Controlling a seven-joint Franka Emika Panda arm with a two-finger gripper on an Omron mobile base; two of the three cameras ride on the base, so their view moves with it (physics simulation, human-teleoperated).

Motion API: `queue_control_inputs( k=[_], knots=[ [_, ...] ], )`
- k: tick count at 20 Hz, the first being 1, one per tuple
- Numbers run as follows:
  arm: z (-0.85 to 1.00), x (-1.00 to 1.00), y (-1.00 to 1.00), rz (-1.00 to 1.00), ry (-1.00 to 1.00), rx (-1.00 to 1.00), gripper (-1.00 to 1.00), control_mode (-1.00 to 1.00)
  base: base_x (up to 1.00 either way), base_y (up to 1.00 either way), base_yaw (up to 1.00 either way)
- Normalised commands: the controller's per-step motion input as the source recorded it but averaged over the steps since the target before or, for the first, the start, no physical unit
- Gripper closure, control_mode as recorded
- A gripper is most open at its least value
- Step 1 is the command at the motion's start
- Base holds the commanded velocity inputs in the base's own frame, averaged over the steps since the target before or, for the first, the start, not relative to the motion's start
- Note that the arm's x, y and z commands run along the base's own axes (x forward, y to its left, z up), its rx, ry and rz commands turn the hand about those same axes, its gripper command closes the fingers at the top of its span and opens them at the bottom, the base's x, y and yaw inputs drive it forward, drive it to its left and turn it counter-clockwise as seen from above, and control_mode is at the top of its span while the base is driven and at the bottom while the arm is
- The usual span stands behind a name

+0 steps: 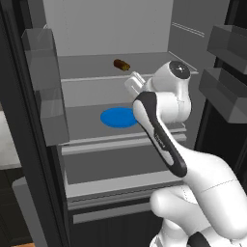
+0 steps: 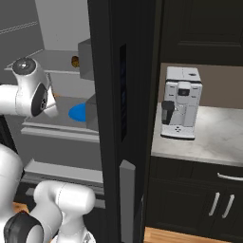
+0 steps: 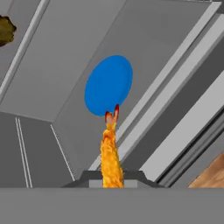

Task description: Transport the shrimp from the fridge to the microwave and turn on the microwave.

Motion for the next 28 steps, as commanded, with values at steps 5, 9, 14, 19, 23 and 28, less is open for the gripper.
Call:
queue_control_inputs(
  k=[5,9,14,19,23,28],
  knots=[
    [0.19,-0.5,0.0,0.0,0.1,-0.08,1.0,-1.0,0.0,0.0,0.0],
    [0.14,-0.5,0.0,0.0,0.05,-0.12,1.0,-1.0,0.0,0.0,0.0],
    [0.19,-0.43,-0.03,0.0,0.09,-0.11,1.0,-1.0,0.0,0.0,0.0],
    [0.12,-0.42,-0.05,0.02,0.11,-0.1,1.0,-1.0,0.0,0.0,0.0],
    [0.22,-0.51,-0.14,0.05,0.11,-0.02,1.0,-1.0,0.0,0.0,0.0],
    [0.15,-0.59,-0.24,0.07,0.03,0.0,1.0,-1.0,0.0,0.0,0.0]
  ],
)
